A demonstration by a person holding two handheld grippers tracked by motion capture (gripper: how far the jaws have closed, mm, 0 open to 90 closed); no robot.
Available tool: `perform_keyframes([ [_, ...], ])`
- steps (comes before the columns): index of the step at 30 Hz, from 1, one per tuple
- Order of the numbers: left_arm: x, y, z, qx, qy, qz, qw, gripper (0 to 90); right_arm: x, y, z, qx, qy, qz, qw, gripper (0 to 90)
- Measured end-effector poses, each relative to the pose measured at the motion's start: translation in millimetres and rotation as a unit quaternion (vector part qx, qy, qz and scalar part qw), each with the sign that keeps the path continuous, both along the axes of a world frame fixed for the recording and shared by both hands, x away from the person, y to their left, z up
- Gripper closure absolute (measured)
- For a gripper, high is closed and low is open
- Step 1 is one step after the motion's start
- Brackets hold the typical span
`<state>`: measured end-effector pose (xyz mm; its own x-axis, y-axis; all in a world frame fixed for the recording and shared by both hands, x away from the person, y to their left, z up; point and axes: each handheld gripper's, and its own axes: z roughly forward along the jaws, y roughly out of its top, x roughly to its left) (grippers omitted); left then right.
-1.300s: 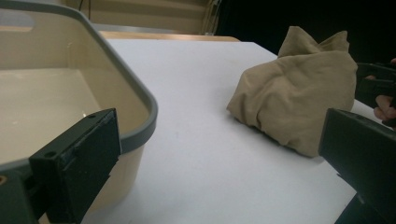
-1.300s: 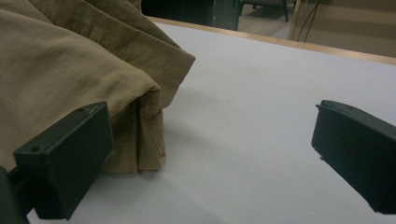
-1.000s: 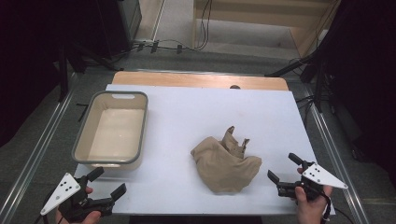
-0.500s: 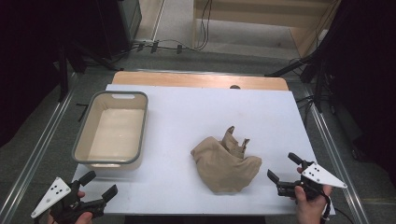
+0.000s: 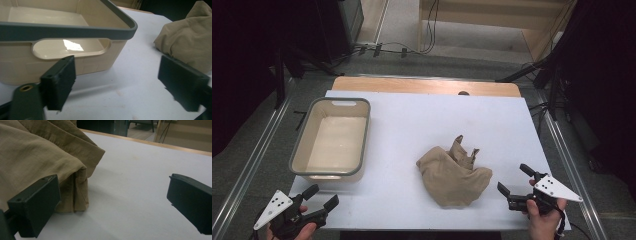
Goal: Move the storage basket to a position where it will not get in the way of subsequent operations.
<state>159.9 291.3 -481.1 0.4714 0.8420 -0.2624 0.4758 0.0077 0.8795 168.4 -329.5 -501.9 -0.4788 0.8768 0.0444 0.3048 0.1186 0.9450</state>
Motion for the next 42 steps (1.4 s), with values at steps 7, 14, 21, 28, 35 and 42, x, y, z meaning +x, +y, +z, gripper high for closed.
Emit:
perform_keyframes([
  [7, 8.7, 1.8, -10.6, 0.020, 0.030, 0.024, 0.9990, 45.0, 0.5, -0.7, -1.0, 0.001, 0.003, -0.001, 1.0000, 0.0],
  [14, 26.8, 1.3, -19.3, 0.038, 0.043, 0.042, 0.9975, 84.0, -0.6, 0.9, 0.1, -0.001, 0.000, 0.001, 1.0000, 0.0],
  [21, 38.8, 6.3, -19.1, 0.018, 0.051, 0.044, 0.9976, 89.8, -1.6, 4.5, 0.2, -0.005, 0.000, 0.005, 1.0000, 0.0],
  [28, 56.2, 5.8, -18.3, 0.011, 0.060, 0.053, 0.9967, 89.8, -7.3, 3.3, 5.1, 0.022, -0.003, 0.027, 0.9994, 0.0],
  [35, 67.4, 4.7, -19.6, 0.009, 0.061, 0.057, 0.9964, 89.8, -12.7, 12.2, 14.5, 0.010, -0.003, 0.040, 0.9992, 0.0],
  [42, 58.7, 4.2, -12.4, 0.001, 0.047, 0.047, 0.9978, 78.6, -13.8, 26.2, 22.3, -0.006, -0.003, 0.061, 0.9981, 0.0],
])
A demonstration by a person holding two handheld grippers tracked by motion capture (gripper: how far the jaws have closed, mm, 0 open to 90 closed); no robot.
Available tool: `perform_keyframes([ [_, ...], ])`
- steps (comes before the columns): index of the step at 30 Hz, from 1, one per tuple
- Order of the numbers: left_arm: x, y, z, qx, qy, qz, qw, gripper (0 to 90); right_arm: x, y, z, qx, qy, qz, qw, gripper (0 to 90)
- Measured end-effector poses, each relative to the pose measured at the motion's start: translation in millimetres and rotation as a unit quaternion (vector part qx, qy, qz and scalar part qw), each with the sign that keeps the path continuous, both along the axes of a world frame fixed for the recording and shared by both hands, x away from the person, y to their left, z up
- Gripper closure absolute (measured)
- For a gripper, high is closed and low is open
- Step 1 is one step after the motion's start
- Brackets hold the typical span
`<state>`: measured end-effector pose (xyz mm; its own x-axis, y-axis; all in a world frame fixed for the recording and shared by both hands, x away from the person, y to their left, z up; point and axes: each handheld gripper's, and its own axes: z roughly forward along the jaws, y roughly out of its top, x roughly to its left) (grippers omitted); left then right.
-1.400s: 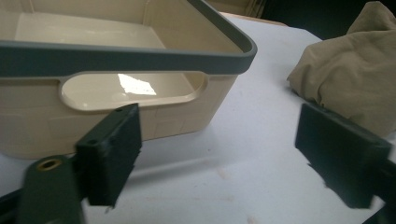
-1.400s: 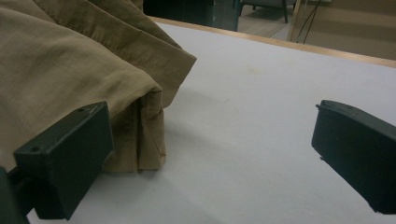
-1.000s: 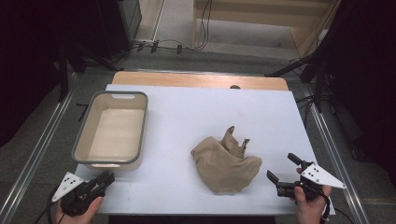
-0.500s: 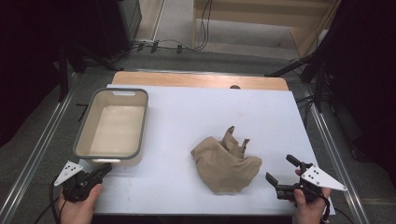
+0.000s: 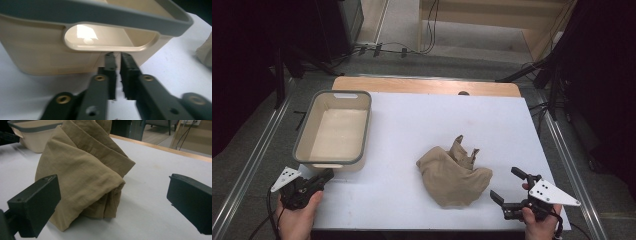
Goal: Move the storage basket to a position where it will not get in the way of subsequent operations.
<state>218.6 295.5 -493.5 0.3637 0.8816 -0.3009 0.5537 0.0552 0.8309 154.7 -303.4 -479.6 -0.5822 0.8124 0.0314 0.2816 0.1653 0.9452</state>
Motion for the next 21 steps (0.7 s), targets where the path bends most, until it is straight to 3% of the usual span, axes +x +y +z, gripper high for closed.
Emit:
perform_keyframes([
  [11, -17.6, -22.6, 28.8, -0.010, -0.053, -0.030, 0.9981, 45.0, 0.4, 9.9, 7.2, -0.003, 0.007, 0.007, 0.9999, 0.0],
  [13, -18.0, -31.4, 34.6, -0.016, -0.062, -0.044, 0.9970, 38.4, 0.6, 12.5, 10.3, -0.003, 0.009, 0.008, 0.9999, 0.0],
  [15, -17.1, -45.2, 42.4, -0.034, -0.072, -0.070, 0.9944, 29.4, 1.3, 13.8, 13.5, 0.002, 0.007, 0.011, 0.9999, 0.0],
  [21, -12.7, -66.7, 56.9, -0.030, -0.083, -0.091, 0.9919, 14.3, 4.3, 22.2, 20.3, 0.005, 0.007, 0.018, 0.9998, 0.0],
])
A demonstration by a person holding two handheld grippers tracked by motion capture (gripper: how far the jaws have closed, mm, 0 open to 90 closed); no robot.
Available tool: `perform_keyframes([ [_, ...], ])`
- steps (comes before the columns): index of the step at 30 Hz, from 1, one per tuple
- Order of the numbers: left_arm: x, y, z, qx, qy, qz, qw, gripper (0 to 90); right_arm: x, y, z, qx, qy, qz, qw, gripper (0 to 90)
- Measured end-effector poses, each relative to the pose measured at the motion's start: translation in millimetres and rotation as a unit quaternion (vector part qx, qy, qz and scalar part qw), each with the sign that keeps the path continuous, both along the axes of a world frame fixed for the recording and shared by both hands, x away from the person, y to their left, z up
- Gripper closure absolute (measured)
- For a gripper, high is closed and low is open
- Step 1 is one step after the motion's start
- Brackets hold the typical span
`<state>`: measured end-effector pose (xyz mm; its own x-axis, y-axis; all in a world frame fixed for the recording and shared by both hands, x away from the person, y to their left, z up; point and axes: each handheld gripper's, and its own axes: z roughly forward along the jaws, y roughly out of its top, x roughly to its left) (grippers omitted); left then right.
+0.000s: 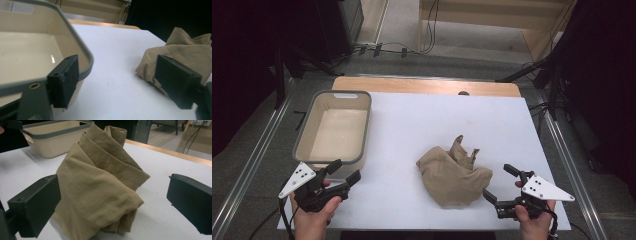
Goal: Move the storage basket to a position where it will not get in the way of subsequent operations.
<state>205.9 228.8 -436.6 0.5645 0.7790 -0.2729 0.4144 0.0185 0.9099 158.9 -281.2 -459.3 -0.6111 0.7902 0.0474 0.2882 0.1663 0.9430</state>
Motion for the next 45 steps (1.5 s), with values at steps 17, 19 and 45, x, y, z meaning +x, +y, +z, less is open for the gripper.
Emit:
perform_keyframes([
  [17, 25.0, -77.7, 10.5, -0.001, -0.003, -0.085, 0.9964, 0.0, 19.4, 26.7, 13.2, 0.016, 0.013, 0.017, 0.9996, 0.0],
  [19, 27.5, -88.1, 10.4, 0.003, -0.004, -0.095, 0.9955, 0.0, 19.2, 25.7, 8.2, 0.015, 0.022, 0.022, 0.9994, 0.0],
  [45, 34.5, -154.4, -37.1, 0.033, 0.040, -0.189, 0.9805, 0.0, 43.8, 64.0, -35.9, -0.047, 0.095, 0.080, 0.9911, 0.0],
])
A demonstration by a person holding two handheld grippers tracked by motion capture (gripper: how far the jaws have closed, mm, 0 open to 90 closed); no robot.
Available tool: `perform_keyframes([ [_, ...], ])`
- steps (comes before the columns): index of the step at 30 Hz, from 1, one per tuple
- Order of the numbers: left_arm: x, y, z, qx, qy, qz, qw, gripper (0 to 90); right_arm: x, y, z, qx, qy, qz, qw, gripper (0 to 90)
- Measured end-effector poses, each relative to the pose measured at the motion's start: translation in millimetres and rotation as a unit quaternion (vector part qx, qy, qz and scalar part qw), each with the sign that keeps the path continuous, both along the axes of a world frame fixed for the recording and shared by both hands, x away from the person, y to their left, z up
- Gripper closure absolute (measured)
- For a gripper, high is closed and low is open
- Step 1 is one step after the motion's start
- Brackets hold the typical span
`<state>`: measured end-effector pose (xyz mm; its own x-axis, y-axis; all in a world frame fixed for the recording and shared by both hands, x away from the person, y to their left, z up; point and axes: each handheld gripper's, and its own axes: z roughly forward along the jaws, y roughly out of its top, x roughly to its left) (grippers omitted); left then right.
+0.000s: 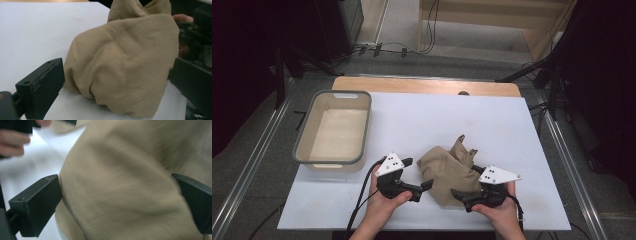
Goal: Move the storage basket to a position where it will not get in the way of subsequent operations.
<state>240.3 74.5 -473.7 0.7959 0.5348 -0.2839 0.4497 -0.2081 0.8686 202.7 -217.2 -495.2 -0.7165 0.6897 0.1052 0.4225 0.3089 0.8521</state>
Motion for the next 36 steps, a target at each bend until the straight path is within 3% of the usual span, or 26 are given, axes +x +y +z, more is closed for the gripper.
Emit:
perform_keyframes([
  [3, -0.9, -1.5, -1.6, 0.003, 0.002, -0.003, 1.0000, 0.0, -1.4, 5.0, -5.0, -0.014, -0.003, -0.002, 0.9999, 3.9],
  [4, -1.4, -2.0, -2.7, 0.003, 0.003, -0.006, 1.0000, 0.0, -2.0, 9.7, -8.0, -0.030, -0.007, -0.009, 0.9995, 7.1],
  [5, -1.4, -2.0, -2.7, 0.003, 0.003, -0.006, 1.0000, 0.0, -2.0, 9.7, -8.0, -0.030, -0.007, -0.009, 0.9995, 7.1],
  [6, -1.6, -1.6, -3.1, 0.001, 0.004, -0.007, 1.0000, 0.0, -2.8, 11.7, -9.2, -0.036, -0.011, -0.027, 0.9989, 11.8],
  [9, -1.8, -0.7, -3.1, -0.002, 0.006, -0.004, 1.0000, 0.0, -1.9, 10.9, -10.5, -0.040, -0.010, -0.028, 0.9987, 17.5],
  [10, -1.8, -0.2, -3.2, -0.001, 0.007, -0.004, 1.0000, 0.0, -0.2, 7.2, -9.9, -0.039, 0.000, -0.024, 0.9989, 30.3],
  [12, -2.0, 0.5, -3.8, 0.000, 0.010, -0.002, 0.9999, 0.0, 1.8, 0.1, -7.1, -0.020, 0.018, -0.017, 0.9995, 47.6],
  [14, -2.4, 0.9, -4.0, 0.002, 0.010, -0.002, 0.9999, 0.0, 2.2, -5.9, -5.3, -0.008, 0.026, -0.021, 0.9994, 60.6],
  [15, -2.4, 0.9, -4.0, 0.002, 0.010, -0.002, 0.9999, 0.0, 2.2, -5.9, -5.3, -0.008, 0.026, -0.021, 0.9994, 60.6],
  [16, -2.9, 1.4, -3.5, 0.002, 0.009, -0.002, 1.0000, 0.0, 1.7, -10.8, -1.6, -0.005, 0.020, -0.029, 0.9994, 68.1],
  [21, -3.2, 4.1, -1.6, 0.001, 0.006, 0.002, 1.0000, 0.0, 0.0, -23.8, 10.9, -0.001, -0.007, -0.059, 0.9982, 73.4],
  [22, -3.5, 5.1, -1.2, 0.000, 0.005, 0.003, 1.0000, 0.0, -1.0, -32.6, 16.6, -0.003, -0.022, -0.083, 0.9963, 74.3],
  [23, -3.5, 5.1, -1.2, 0.000, 0.005, 0.003, 1.0000, 0.0, -1.0, -32.6, 16.6, -0.003, -0.022, -0.083, 0.9963, 74.3],
  [25, -4.3, 5.0, -0.7, 0.003, 0.001, 0.006, 1.0000, 0.0, -3.0, -42.8, 22.4, -0.007, -0.035, -0.116, 0.9926, 74.6],
  [26, -5.7, 3.7, -0.6, 0.004, -0.002, 0.002, 1.0000, 0.0, -5.3, -54.9, 29.2, -0.002, -0.047, -0.146, 0.9882, 74.7],
  [28, -6.7, 2.3, -0.5, 0.005, -0.003, 0.000, 1.0000, 0.0, -7.9, -67.4, 34.7, 0.002, -0.062, -0.177, 0.9823, 74.6],
  [29, -6.7, 2.3, -0.5, 0.005, -0.003, 0.000, 1.0000, 0.1, -7.9, -67.4, 34.7, 0.002, -0.062, -0.177, 0.9823, 74.6],
  [30, -6.9, 1.9, -0.6, 0.006, -0.004, -0.002, 1.0000, 0.1, -10.5, -77.5, 36.1, 0.000, -0.078, -0.214, 0.9737, 74.5],
  [32, -7.3, 0.0, -1.4, 0.006, -0.003, -0.003, 1.0000, 0.1, -11.5, -82.7, 31.9, -0.011, -0.089, -0.254, 0.9630, 74.4],
  [33, -7.3, 0.0, -1.4, 0.006, -0.003, -0.003, 1.0000, 0.1, -11.5, -82.7, 31.9, -0.011, -0.089, -0.254, 0.9630, 74.4],
  [34, -7.4, -0.6, -1.7, 0.007, -0.003, -0.005, 1.0000, 0.0, -9.9, -83.4, 23.2, -0.017, -0.083, -0.274, 0.9579, 74.3],
  [35, -7.4, -0.6, -1.7, 0.007, -0.003, -0.005, 1.0000, 0.1, -9.9, -83.4, 23.2, -0.017, -0.083, -0.274, 0.9579, 74.3],
  [36, -7.9, -1.0, -1.3, 0.006, -0.003, -0.005, 1.0000, 0.1, -6.0, -81.6, 13.9, -0.022, -0.070, -0.267, 0.9610, 73.8],
])
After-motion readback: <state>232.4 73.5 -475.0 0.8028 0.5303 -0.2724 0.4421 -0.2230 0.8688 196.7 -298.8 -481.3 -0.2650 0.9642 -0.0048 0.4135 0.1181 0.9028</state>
